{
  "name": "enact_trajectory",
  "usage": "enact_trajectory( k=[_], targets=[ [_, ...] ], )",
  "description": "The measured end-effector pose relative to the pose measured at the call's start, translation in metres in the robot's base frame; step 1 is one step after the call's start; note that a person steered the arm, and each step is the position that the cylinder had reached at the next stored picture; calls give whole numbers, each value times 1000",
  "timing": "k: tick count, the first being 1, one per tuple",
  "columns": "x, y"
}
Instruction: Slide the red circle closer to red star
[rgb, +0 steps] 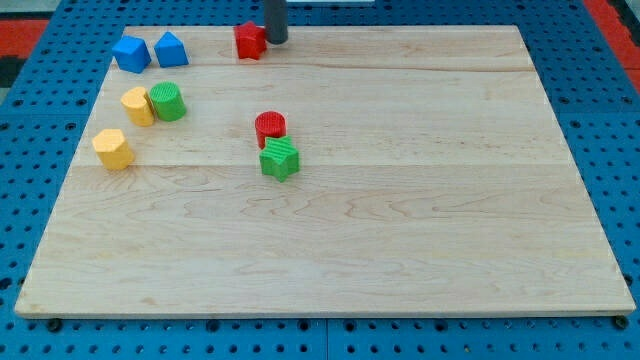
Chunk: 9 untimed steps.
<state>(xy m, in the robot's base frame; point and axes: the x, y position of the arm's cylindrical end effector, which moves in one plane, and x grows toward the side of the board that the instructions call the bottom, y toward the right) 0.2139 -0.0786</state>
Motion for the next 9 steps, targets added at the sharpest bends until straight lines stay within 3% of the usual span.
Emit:
enact_trajectory(
  k=[1, 2, 3, 4, 7, 9],
  targets=[
    [3, -51],
    [26, -39],
    [100, 15],
    [141, 50],
    [189, 75],
    [192, -5]
  ],
)
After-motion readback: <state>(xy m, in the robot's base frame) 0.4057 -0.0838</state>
